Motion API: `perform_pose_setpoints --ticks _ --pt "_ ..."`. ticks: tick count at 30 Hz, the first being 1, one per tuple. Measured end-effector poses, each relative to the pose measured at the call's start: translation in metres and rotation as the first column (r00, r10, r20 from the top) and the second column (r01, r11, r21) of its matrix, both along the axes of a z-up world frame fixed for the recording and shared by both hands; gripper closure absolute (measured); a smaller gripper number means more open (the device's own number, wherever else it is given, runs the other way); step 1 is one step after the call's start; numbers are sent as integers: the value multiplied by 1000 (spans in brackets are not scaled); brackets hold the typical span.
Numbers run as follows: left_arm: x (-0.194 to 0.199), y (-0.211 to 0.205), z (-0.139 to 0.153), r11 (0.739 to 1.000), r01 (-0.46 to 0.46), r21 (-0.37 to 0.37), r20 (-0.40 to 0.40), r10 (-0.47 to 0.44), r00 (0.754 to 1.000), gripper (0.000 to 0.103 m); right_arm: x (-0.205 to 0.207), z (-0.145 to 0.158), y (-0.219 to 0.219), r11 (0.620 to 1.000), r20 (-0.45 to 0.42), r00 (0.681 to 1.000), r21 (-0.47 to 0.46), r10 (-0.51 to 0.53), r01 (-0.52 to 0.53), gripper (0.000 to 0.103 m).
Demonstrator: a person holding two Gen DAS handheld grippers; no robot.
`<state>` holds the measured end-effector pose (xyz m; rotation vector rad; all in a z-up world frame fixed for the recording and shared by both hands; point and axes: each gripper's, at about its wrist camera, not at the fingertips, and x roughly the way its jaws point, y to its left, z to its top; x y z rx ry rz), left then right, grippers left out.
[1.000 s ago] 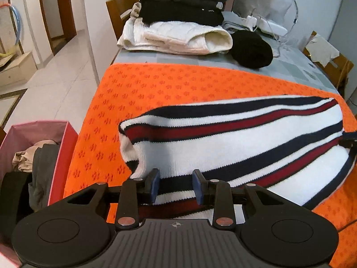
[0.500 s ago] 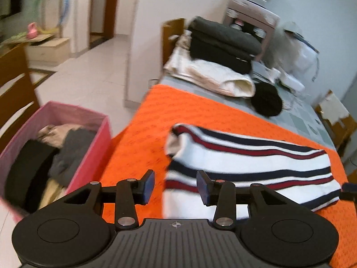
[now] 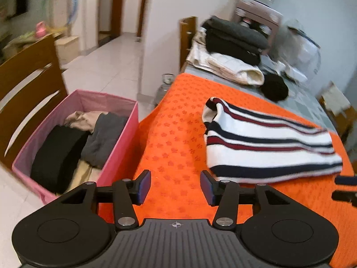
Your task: Fold clothes
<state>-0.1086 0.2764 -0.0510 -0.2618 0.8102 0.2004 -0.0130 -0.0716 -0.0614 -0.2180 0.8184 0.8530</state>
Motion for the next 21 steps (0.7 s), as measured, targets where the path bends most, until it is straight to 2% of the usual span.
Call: perform_pose_setpoints --ticks 4,6,9,11,15,17,21 --pt "11 30 2 987 157 34 14 -157 987 48 -24 -7 29 988 -67 988 61 -139 143 47" --pt "17 42 6 970 235 63 30 -237 971 45 -34 -11 45 966 -112 965 85 -235 245 47" --pt "25 55 13 940 316 132 53 -325 944 41 -48 -21 67 909 -209 914 162 -348 383 46" --pt "29 59 16 931 337 141 62 -348 935 40 -51 -27 80 867 -277 873 192 -402 460 46" --pt "30 66 18 928 348 135 87 -361 929 37 -49 -44 96 758 -440 772 258 -460 599 45" --pt "29 66 19 931 335 141 78 -348 934 37 -45 -51 104 725 -485 739 267 -468 634 45" --pt "24 70 21 933 344 104 95 -354 930 36 -40 -66 120 670 -553 676 260 -487 695 43"
